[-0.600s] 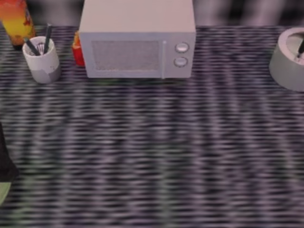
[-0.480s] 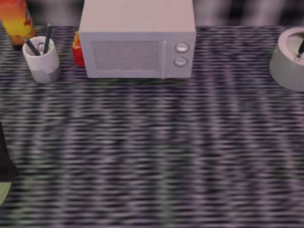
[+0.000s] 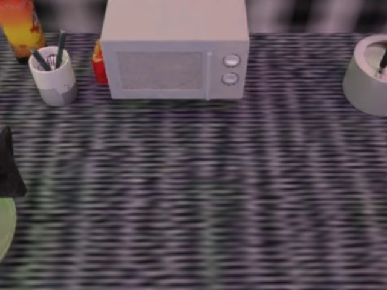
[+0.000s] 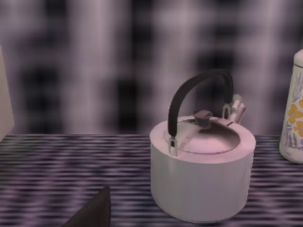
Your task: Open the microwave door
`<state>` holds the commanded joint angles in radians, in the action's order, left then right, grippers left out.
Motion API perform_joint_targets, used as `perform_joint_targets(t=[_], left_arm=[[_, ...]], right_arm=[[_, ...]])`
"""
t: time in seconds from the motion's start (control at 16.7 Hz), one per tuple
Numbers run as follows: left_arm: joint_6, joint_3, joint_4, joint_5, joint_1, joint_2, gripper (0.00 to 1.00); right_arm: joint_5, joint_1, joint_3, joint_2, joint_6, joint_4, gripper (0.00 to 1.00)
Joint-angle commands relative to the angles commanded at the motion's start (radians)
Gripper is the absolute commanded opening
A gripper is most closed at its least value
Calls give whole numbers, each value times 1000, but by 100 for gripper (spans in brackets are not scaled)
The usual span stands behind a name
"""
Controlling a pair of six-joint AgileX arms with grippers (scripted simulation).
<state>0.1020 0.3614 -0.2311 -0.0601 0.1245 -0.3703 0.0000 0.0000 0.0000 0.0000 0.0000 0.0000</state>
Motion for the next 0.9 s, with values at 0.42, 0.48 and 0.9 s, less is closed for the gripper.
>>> perform_joint_targets(t=[0.42, 0.48, 0.9], left_arm=[[196, 775, -362, -99, 210, -736, 100], [226, 899, -414, -113, 241, -846, 100], [412, 1628, -752, -206, 438, -1519, 100]], right_arm=[[0, 0, 0, 0, 0, 0, 100], [0, 0, 0, 0, 0, 0, 100], [0, 0, 0, 0, 0, 0, 100]])
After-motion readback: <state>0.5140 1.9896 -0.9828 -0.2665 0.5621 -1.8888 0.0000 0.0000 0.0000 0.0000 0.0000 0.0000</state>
